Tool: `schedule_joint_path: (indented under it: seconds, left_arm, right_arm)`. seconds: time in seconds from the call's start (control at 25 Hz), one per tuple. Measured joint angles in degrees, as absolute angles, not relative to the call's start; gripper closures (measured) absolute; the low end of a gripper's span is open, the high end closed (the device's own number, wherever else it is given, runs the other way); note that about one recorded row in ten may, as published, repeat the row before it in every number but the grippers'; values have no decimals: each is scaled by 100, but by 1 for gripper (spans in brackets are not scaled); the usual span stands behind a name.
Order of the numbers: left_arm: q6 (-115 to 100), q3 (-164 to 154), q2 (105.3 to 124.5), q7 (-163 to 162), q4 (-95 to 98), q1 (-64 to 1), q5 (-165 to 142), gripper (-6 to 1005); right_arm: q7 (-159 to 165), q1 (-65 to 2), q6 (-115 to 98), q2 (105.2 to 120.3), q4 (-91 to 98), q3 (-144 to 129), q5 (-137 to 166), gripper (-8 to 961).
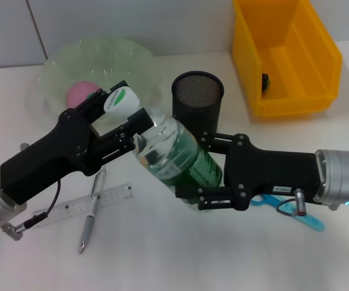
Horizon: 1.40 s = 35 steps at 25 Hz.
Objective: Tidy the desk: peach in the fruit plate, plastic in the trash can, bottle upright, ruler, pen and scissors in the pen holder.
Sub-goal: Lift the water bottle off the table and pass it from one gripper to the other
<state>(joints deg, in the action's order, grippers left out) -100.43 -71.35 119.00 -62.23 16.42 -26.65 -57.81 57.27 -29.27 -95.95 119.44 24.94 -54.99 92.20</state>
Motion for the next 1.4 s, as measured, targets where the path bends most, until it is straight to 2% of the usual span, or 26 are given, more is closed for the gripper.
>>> schedule_joint_path:
  seconds: [1.04,1.28,1.4]
  left_arm:
    - [-10121,-7120,11879,-6266,1526,-2758,-5727,271]
    - [-10142,-7128,11884,-6263,1524,-2774,-5730,480]
    - [-10161,-7128,11883,-6274,1524,-2776,-5730,528]
  right_arm:
    - [5624,-3085,-9653,11953,2285,-5511,9210,179]
    - [5624,-3085,-9665,11953,2285,-5511,9210,179]
    - [5624,-3085,-9669,11953,2284,-5511,9209,179]
